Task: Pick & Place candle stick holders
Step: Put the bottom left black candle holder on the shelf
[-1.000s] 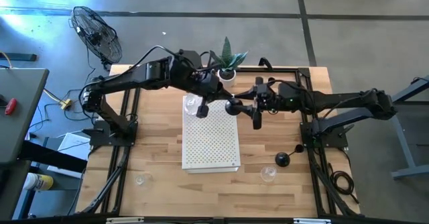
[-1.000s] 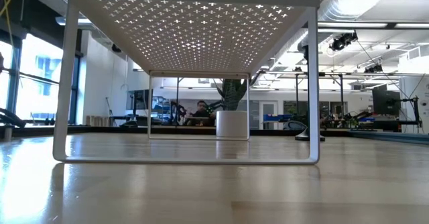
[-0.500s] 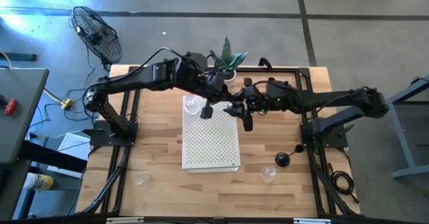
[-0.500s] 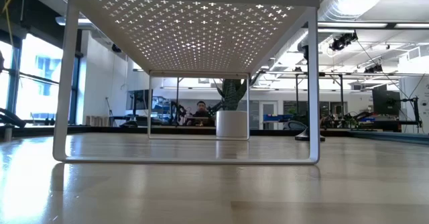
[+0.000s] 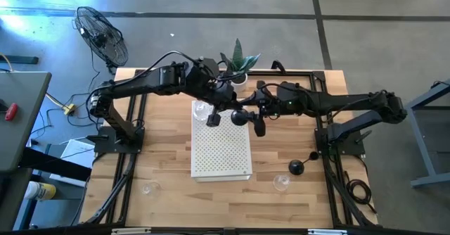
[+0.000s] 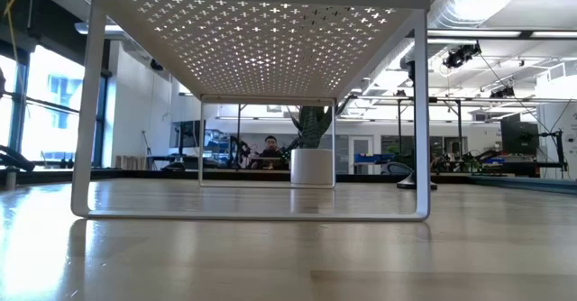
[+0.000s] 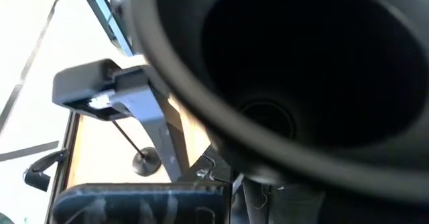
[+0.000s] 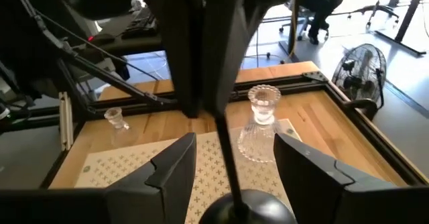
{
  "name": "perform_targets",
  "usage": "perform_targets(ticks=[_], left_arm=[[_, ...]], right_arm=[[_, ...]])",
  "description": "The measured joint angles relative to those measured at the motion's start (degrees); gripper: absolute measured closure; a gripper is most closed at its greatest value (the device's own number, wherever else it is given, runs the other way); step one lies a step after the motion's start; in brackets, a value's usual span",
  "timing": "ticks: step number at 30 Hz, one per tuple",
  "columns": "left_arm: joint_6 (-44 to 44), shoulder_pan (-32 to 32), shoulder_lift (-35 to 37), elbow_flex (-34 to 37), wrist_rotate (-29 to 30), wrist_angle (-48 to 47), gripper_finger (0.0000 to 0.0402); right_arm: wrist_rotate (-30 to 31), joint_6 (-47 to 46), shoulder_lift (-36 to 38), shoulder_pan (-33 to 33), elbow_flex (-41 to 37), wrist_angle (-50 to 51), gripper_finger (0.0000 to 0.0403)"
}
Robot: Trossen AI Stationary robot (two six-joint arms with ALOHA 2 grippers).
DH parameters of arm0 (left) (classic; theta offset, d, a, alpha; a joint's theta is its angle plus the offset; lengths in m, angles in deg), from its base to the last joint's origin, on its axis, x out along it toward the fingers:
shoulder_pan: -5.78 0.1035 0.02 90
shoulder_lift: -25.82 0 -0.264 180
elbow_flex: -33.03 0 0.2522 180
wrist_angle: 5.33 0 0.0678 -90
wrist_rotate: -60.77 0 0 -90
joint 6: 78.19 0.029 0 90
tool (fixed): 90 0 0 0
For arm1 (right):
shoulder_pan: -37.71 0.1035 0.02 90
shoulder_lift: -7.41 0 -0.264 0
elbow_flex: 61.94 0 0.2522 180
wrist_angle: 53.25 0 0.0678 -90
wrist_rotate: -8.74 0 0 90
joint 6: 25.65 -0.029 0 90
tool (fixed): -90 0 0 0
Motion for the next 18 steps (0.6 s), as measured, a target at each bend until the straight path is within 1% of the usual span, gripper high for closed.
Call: perform_targets(ticks=[4,7,12,18], left_arm=[[0.0,0.0,0.0,0.0,0.0,0.3,0.0398],[0.0,0.0,0.0,0.0,-0.2,0.7,0.0398],[0.1,0.0,0.0,0.0,-0.2,0.8,0.0398],[0.2,0.0,0.0,0.0,-0.2,0.8,0.0398]], right_arm=[[2.6,-1.3,0.0,0.0,0.0,0.6,0.0216],[3.2,-1.1,0.0,0.0,0.0,0.7,0.0238],[2.4,-0.8,0.0,0.0,0.0,0.5,0.0297],[1.3,0.7,0.0,0.0,0.0,0.5,0.0384]])
